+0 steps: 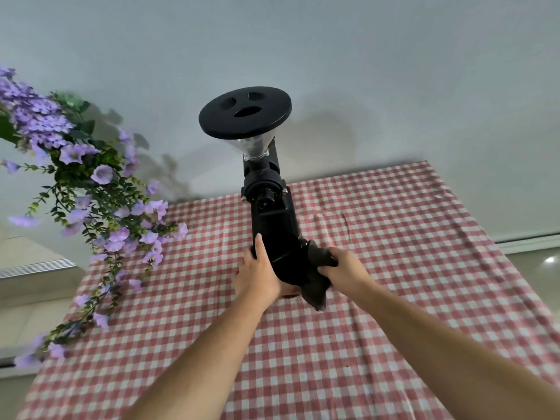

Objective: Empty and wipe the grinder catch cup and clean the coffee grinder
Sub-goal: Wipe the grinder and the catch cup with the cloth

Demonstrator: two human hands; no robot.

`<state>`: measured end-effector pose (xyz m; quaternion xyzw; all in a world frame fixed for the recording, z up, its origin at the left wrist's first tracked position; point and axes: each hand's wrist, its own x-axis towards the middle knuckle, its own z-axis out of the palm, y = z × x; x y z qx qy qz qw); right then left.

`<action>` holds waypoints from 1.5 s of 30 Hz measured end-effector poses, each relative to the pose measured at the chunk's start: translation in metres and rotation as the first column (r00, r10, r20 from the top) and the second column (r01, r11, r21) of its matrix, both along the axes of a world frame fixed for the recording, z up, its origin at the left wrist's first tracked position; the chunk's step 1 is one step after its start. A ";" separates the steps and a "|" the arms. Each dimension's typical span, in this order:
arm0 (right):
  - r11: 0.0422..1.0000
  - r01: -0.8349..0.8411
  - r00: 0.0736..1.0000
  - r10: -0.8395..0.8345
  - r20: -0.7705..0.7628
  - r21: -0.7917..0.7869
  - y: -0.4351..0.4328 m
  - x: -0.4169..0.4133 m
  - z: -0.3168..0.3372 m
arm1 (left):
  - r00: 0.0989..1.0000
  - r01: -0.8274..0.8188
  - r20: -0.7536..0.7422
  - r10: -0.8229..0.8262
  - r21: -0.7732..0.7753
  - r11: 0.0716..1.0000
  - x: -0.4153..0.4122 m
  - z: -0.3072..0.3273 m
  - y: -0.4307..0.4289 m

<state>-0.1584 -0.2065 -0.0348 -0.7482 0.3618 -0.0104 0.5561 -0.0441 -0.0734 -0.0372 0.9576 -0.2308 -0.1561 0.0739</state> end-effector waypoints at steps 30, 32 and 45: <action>0.991 0.049 0.990 -0.032 0.138 -0.126 0.006 0.009 0.011 | 0.889 0.457 0.030 -0.457 0.033 0.889 -0.001 0.010 0.007; 0.989 -0.041 0.999 0.043 0.011 -0.140 0.018 0.001 -0.003 | 0.859 0.511 -0.025 -0.511 -0.010 0.860 0.003 0.012 0.010; 0.998 0.035 0.999 -0.037 0.027 0.051 0.023 -0.005 0.002 | 0.980 -0.142 -0.170 0.104 -0.231 0.963 -0.034 0.004 0.000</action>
